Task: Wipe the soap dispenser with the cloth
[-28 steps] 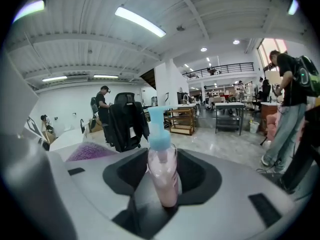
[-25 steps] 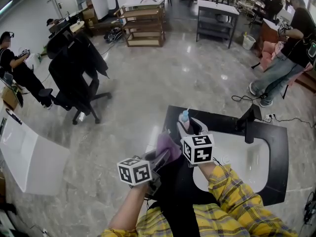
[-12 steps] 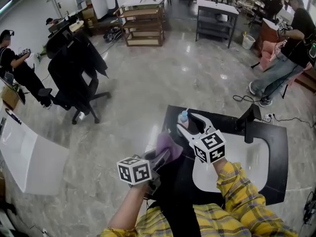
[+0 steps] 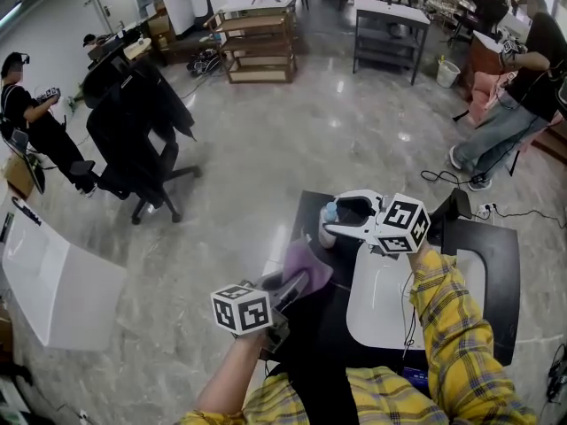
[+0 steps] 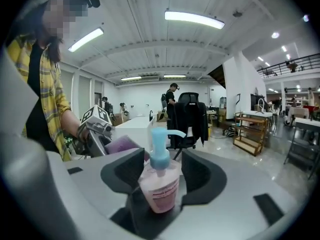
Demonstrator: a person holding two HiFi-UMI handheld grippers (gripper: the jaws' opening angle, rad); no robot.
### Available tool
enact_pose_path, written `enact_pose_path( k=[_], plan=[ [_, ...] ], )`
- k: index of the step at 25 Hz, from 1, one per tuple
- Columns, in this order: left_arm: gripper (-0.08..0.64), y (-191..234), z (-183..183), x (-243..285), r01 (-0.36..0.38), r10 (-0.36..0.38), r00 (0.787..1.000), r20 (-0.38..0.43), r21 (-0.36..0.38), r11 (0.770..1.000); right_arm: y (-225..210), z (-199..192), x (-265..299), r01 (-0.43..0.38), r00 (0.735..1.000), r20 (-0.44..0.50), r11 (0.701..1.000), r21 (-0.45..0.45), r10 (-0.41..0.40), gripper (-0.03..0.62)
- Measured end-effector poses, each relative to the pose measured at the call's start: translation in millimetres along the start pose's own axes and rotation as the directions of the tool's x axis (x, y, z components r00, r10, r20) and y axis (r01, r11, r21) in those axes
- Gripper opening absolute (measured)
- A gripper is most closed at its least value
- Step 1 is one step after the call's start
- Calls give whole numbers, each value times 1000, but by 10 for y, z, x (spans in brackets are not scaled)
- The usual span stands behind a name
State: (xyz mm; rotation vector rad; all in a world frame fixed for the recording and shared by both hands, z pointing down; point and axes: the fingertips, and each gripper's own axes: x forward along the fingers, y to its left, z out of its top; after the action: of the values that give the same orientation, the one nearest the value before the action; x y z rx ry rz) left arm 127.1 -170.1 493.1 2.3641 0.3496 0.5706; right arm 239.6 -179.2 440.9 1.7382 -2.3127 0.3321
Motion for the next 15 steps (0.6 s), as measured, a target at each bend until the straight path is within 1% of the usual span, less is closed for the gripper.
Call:
enact_pose_path(
  k=[3,4,5,6,8,11,13,15],
  plan=[
    [75,1,20,-11,-2,2,1000,1,5,1000,16,43,47,-26,1000,12,999,-27,26,212],
    [75,3,28,-15,-3,3,1000,2,6,1000,21,65,55,-37,999,17,999,-35,38,194],
    [76,7,34,-18,-5,5,1000,3,5,1000,28,81,64,-50,999,18,998,-42,50,145],
    [75,13,37,-21,-6,6,1000,5,4,1000,36,89,73,-62,998,17,997,-47,63,123],
    [76,26,38,-23,-9,9,1000,8,3,1000,44,86,83,-72,997,11,996,-49,72,121],
    [77,47,55,-16,-14,14,1000,17,0,1000,28,83,83,-34,999,17,999,-37,34,120],
    [76,56,73,-6,-18,18,1000,25,-3,1000,13,89,82,16,999,28,1000,-22,-15,120],
    [75,56,85,12,-21,21,999,33,-4,1000,-7,86,72,83,996,37,997,-4,-83,120]
  ],
)
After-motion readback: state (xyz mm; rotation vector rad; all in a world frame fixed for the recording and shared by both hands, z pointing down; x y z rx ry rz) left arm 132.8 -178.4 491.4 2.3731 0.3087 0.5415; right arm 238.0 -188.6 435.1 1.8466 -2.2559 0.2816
